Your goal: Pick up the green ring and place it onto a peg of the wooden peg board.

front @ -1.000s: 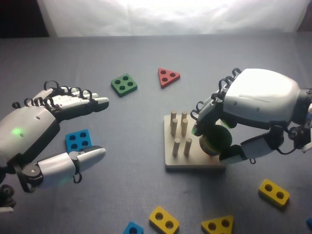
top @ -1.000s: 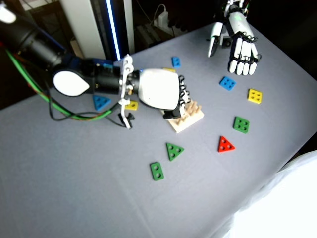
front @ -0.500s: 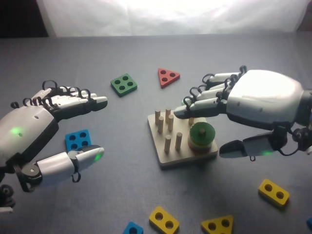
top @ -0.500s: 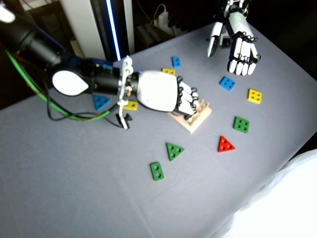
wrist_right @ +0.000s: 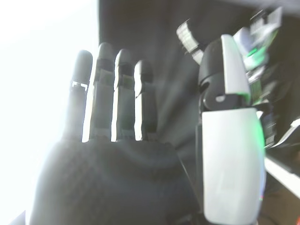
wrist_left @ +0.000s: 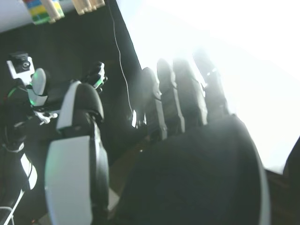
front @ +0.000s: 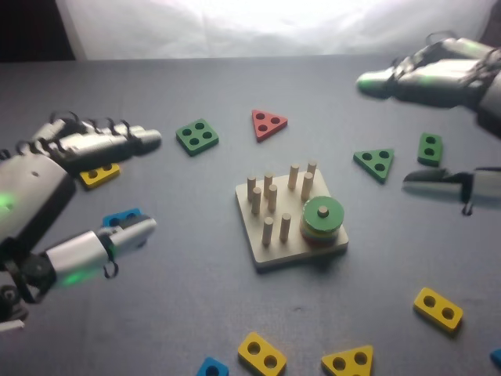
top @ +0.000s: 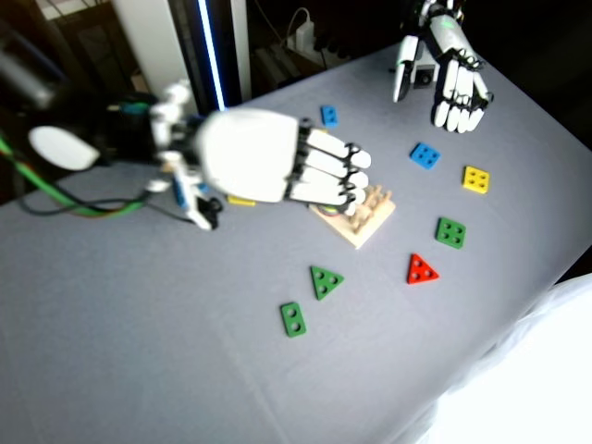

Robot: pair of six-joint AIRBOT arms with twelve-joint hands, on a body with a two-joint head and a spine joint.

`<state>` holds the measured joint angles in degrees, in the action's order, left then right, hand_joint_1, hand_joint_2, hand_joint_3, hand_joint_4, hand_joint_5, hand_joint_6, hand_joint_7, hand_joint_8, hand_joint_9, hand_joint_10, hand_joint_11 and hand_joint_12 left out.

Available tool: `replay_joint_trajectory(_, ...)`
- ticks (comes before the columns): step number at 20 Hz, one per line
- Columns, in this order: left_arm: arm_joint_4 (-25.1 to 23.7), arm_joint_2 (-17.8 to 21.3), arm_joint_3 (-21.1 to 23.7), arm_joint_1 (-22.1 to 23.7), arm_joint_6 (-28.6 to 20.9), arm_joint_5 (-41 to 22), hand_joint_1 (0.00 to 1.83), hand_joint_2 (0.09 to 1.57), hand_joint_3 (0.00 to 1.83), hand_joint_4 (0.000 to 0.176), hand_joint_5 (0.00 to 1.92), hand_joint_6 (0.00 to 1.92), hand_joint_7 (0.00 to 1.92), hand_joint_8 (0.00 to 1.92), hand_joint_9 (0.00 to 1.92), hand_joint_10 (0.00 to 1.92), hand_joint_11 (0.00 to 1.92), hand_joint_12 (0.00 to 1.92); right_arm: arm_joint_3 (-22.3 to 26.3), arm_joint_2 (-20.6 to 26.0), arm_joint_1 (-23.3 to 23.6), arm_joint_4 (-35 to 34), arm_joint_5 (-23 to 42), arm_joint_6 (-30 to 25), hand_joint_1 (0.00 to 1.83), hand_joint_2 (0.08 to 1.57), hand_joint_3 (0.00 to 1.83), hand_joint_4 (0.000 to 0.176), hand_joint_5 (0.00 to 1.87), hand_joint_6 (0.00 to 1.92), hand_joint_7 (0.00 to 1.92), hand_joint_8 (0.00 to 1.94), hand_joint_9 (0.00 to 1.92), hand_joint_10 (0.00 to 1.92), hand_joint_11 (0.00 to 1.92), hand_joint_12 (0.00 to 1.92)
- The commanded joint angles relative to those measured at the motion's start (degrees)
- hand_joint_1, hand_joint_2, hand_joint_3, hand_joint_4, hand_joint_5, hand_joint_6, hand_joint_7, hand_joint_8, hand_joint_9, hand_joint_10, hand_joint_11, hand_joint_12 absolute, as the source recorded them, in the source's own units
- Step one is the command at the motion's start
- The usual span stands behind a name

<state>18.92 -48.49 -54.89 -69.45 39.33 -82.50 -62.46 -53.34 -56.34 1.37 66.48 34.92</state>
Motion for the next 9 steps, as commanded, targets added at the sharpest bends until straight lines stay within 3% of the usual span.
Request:
replay_joint_trajectory(1, -0.62, 0.52, 0.35, 0.55, -0.28, -9.88, 0.83, 1.15, 0.00, 0.004, 0.51, 0.00, 0.46, 0.00, 0.39, 0.00, 0.00, 0.93, 0.45, 0.45, -0.06, -1.88, 11.66, -0.10, 0.94, 1.09, 0.00, 0.000, 0.43, 0.00, 0.49, 0.00, 0.51, 0.00, 0.29, 0.40)
replay_joint_trajectory(2, -0.61, 0.93, 0.77, 0.54, -0.37, -11.90, 0.81, 1.16, 0.00, 0.013, 0.52, 0.00, 0.47, 0.00, 0.40, 0.01, 0.00, 0.94, 1.08, 1.16, -0.99, -3.39, 15.29, -0.10, 0.92, 1.07, 0.00, 0.000, 0.46, 0.01, 0.54, 0.02, 0.57, 0.02, 0.32, 0.39)
replay_joint_trajectory(4, -0.90, 1.38, 1.29, 0.54, -0.37, -15.02, 0.70, 1.17, 0.00, 0.002, 0.39, 0.00, 0.41, 0.00, 0.38, 0.00, 0.00, 1.00, 1.78, 1.87, -2.30, -5.22, 20.11, -0.09, 1.04, 1.08, 0.00, 0.000, 0.48, 0.01, 0.55, 0.01, 0.59, 0.02, 0.41, 0.42)
replay_joint_trajectory(5, -0.94, 1.44, 1.40, 0.53, -0.38, -16.53, 0.52, 1.18, 0.01, 0.000, 0.32, 0.00, 0.40, 0.00, 0.40, 0.01, 0.02, 1.04, 2.17, 1.96, -2.90, -6.08, 22.66, -0.09, 1.14, 1.09, 0.00, 0.000, 0.54, 0.01, 0.62, 0.01, 0.68, 0.02, 0.56, 0.45)
replay_joint_trajectory(6, -0.86, 1.51, 1.44, 0.55, -0.78, -16.90, 0.46, 1.19, 0.00, 0.000, 0.30, 0.00, 0.39, 0.00, 0.40, 0.00, 0.02, 1.08, 2.50, 1.96, -3.39, -6.45, 24.12, -0.09, 1.10, 1.09, 0.00, 0.000, 0.58, 0.00, 0.69, 0.00, 0.75, 0.01, 0.63, 0.41)
replay_joint_trajectory(7, -0.54, 1.50, 1.18, 0.70, -0.80, -16.91, 0.44, 1.16, 0.00, 0.000, 0.32, 0.01, 0.40, 0.00, 0.39, 0.00, 0.00, 1.05, 2.77, 1.95, -4.00, -6.81, 25.44, -0.05, 1.08, 1.13, 0.00, 0.000, 0.61, 0.00, 0.78, 0.01, 0.85, 0.01, 0.60, 0.50)
replay_joint_trajectory(9, 0.40, 1.24, 0.55, 0.76, -1.85, -16.91, 0.37, 1.22, 0.01, 0.000, 0.30, 0.00, 0.41, 0.00, 0.36, 0.00, 0.00, 0.91, 3.24, 2.04, -5.36, -8.11, 28.78, 0.17, 0.89, 1.23, 0.00, 0.000, 0.58, 0.00, 0.95, 0.00, 1.06, 0.03, 0.59, 0.74)
